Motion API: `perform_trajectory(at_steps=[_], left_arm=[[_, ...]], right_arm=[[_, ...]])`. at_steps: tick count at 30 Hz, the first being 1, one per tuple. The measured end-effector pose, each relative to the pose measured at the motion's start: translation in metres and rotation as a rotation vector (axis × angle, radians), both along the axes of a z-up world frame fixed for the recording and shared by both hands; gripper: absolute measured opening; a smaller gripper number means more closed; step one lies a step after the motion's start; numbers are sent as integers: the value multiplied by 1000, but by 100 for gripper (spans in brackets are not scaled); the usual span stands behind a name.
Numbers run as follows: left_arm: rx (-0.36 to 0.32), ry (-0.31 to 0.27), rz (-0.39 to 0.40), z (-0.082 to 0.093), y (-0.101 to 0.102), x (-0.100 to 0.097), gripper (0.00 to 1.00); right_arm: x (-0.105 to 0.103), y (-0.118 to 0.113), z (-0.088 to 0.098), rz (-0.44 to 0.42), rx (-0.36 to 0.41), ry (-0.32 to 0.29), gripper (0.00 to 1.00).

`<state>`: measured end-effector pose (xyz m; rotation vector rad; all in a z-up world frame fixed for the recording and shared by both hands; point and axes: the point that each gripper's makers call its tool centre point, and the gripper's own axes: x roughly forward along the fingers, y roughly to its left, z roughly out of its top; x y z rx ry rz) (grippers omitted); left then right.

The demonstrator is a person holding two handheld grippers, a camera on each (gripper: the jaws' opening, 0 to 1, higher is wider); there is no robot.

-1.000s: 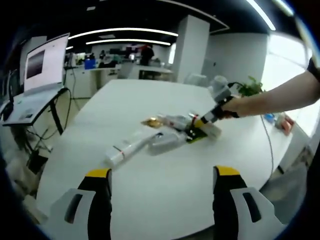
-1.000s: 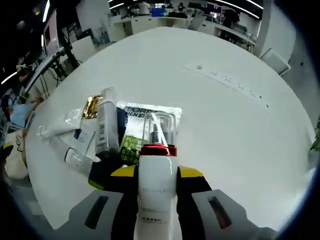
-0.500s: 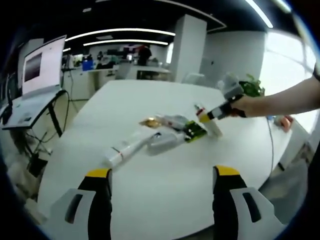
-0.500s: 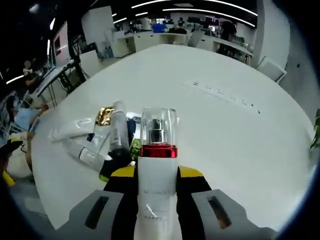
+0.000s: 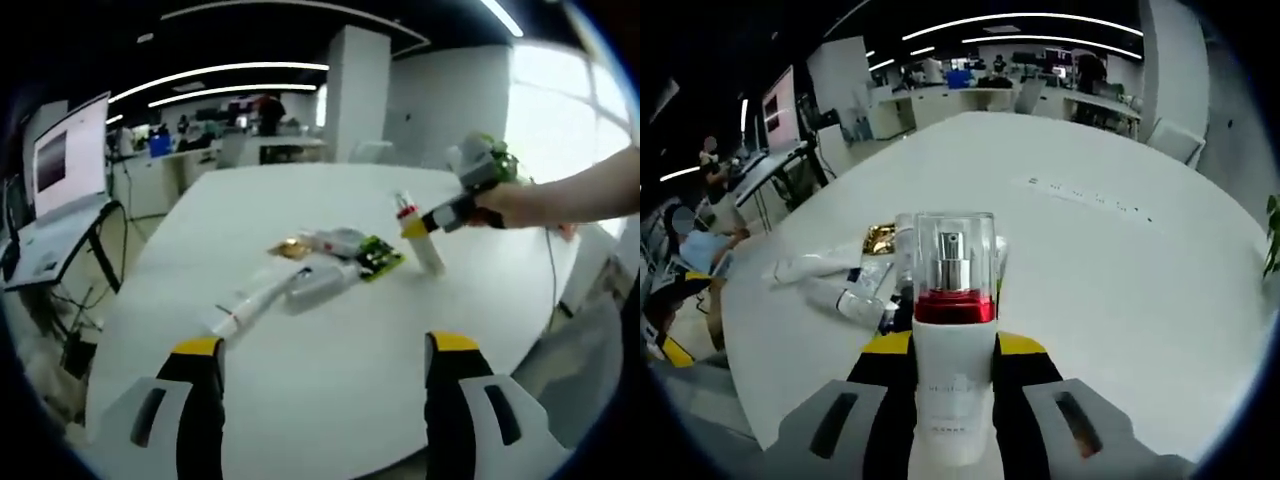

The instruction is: Arrange the skincare products in the storage area until every visible bottle or jar stands upright without overlapping.

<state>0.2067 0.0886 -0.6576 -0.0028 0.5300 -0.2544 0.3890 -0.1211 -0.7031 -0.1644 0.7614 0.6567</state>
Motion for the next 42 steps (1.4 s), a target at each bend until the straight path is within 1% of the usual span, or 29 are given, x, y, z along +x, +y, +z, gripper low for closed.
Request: perform_trajectory(at_steps=[4,8,10,12,15,16,21,22,24,26,28,29,32,34,36,38,39,40,41,42], left_arm=[[4,-6,2,1,0,0,74],[2,-11,10,2,2,1,73],[6,-15,4,3,-1,1,73],[14,-23,-7,5,-4,1,74],[4,-29,-3,8,-4,2,74],[2,-31,-1,9,-4,2,74],[-22,-38,1,17,-10,1,73],[-33,-39,0,19,-12,1,73],[-64,-56,-3,30,-18,4,73],[-89,-79,-15,44,-28,8,73],[-81,-95,-35,55,-36,11,72],[-91,-115,-51,64,-43,13,72],[-124,-146,-63,81,-54,16,72],[-150,-155,-66,89,-60,17,72],[-196,-162,-70,98,-67,16,71],[-215,-163,-68,103,-70,16,70],[-209,-165,-70,103,-71,16,69],[-171,-183,-86,106,-73,16,69],[-160,-185,-92,107,-74,15,69],[-169,-181,-94,108,-75,15,68]], right_arm=[[-6,1,8,5,27,-20,28],[-16,5,23,21,47,-57,28],[-21,8,29,34,49,-81,28],[-20,8,32,39,60,-92,28],[-35,15,41,53,78,-106,28],[-34,14,41,57,80,-110,28],[-48,20,52,104,70,-157,28],[-54,21,56,113,71,-166,28],[-63,26,65,135,78,-186,28],[-71,32,71,167,80,-201,28],[-77,35,72,193,75,-212,28],[-79,36,73,199,74,-218,28],[-88,39,82,213,83,-237,28],[-96,42,90,217,97,-248,28],[-102,44,95,219,112,-261,28],[-108,48,101,229,125,-270,28],[-111,50,103,235,130,-273,28],[-114,52,105,240,133,-275,28],[-115,53,107,244,134,-279,28],[-118,55,109,254,132,-289,28]])
